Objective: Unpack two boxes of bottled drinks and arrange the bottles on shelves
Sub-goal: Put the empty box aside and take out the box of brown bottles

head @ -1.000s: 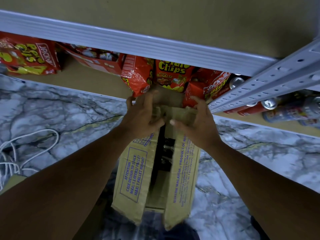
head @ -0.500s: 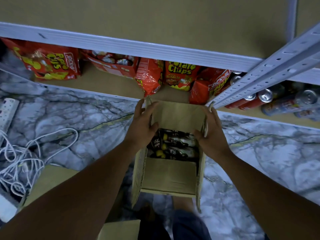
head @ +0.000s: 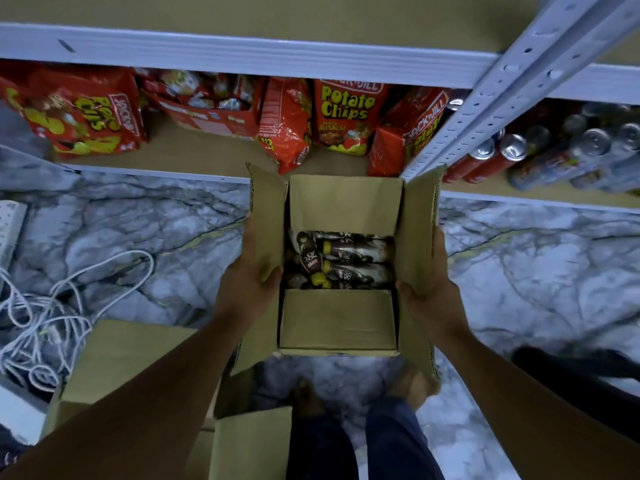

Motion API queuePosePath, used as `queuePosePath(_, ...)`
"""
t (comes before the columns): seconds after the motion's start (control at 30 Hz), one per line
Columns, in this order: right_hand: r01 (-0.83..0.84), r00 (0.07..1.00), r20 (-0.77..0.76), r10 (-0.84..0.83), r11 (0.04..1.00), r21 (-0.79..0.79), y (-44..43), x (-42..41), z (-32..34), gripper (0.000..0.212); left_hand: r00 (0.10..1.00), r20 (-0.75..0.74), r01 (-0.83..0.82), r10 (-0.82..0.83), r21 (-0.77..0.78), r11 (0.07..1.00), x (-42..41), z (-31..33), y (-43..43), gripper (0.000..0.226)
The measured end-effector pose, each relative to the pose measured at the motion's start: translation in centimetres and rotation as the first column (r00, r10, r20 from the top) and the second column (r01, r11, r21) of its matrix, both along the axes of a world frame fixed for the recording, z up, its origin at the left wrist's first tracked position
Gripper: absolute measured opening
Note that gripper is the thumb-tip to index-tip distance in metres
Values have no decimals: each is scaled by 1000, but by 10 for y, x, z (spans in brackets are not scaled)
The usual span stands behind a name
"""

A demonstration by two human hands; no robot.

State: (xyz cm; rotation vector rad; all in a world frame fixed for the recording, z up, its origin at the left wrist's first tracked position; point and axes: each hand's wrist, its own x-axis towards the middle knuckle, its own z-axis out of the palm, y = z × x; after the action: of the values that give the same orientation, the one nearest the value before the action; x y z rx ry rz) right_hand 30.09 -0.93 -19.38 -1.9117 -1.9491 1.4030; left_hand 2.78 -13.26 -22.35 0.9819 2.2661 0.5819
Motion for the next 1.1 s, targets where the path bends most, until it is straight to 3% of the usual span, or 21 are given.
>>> queuePosePath(0.3,48,991,127,-40,997,-55,-36,15,4,94,998,-31,-59,57,-89,994,15,3,-29,89)
queuePosePath(0.53,33,976,214,-40,999,39,-28,23,-8,94,997,-34,-71,69,-67,995,3,-3,-30,86)
queuePosePath(0.8,10,989,146,-21,997,77,-5,48,-6,96,997,-73,35,-34,17,999,-1,8,-24,84)
queuePosePath(1.1,67,991,110,-73,996,57,-9,99,9,94,973,-77,217,-219,-37,976,22,30,2,85)
